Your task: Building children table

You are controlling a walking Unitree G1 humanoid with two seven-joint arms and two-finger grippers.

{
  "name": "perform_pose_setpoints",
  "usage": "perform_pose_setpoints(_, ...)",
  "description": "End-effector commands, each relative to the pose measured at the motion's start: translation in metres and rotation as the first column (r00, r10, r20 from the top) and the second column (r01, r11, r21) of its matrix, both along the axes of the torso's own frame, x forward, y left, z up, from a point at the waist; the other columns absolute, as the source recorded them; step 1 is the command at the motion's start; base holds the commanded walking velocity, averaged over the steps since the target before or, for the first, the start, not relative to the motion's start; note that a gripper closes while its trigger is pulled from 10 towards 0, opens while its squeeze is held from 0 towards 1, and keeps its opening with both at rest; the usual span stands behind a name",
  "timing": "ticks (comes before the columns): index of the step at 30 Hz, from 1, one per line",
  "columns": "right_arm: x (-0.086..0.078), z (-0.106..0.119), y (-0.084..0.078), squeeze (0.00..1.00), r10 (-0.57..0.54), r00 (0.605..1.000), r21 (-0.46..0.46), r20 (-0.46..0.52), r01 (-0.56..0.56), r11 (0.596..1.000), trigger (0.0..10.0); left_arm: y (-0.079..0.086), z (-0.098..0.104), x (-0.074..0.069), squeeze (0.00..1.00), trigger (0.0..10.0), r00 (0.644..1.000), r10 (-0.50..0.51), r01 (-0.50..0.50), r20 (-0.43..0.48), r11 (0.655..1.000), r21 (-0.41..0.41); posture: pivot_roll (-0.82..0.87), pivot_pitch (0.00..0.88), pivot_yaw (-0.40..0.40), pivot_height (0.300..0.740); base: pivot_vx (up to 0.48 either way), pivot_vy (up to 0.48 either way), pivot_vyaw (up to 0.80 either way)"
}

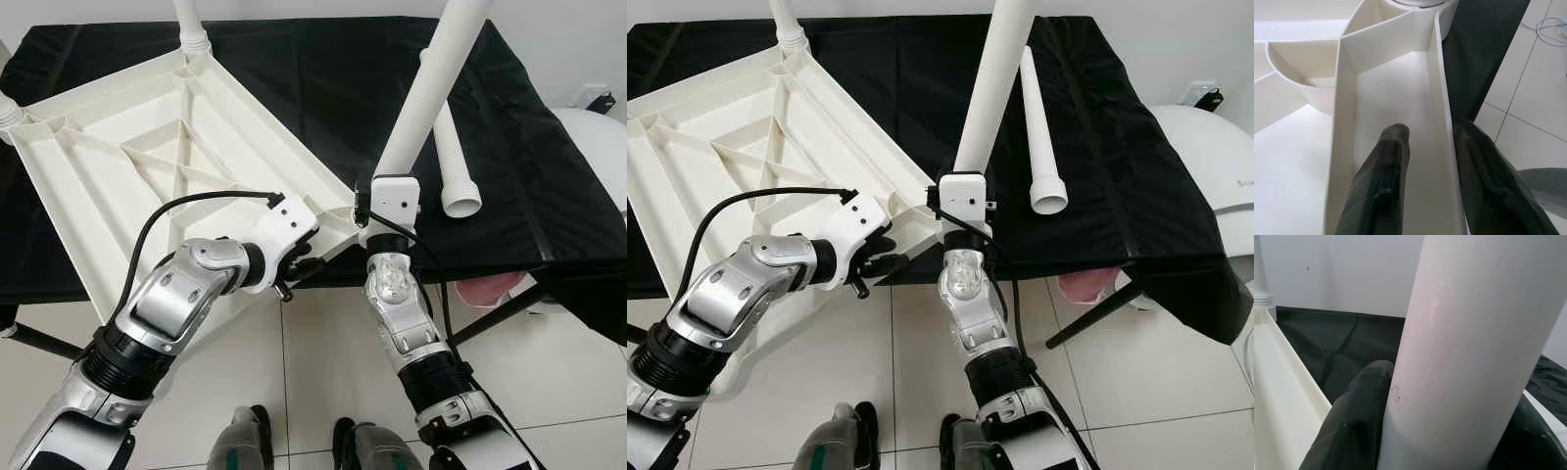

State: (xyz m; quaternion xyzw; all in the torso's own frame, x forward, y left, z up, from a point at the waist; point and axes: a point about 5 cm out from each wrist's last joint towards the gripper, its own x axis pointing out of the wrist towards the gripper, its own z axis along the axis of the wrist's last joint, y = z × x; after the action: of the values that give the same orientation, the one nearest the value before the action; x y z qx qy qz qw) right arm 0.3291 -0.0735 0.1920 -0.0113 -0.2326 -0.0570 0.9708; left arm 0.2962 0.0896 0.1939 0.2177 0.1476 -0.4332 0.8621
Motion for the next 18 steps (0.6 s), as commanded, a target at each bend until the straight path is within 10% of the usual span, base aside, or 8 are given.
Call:
perform_pose_setpoints(1,0.004,-0.01,-0.025,0.0,-0.085,0.995,0.012,-0.056,0.086,0.996,10.0,0.019,0.001,0.007,0.0,10.0,0.994,0.105,-0.106,0.019,0.994,0.04,-0.04,0.211,-0.016,0.74,0.0,0.0,0.0)
perform_pose_setpoints(18,0.007,-0.002,-0.023,0.0,-0.039,0.998,0.002,-0.047,0.039,0.999,10.0,0.018,0.001,0.007,0.0,10.0,0.995,0.102,-0.102,0.018,0.994,0.04,-0.04,0.211,-0.016,0.74,0.0,0.0,0.0)
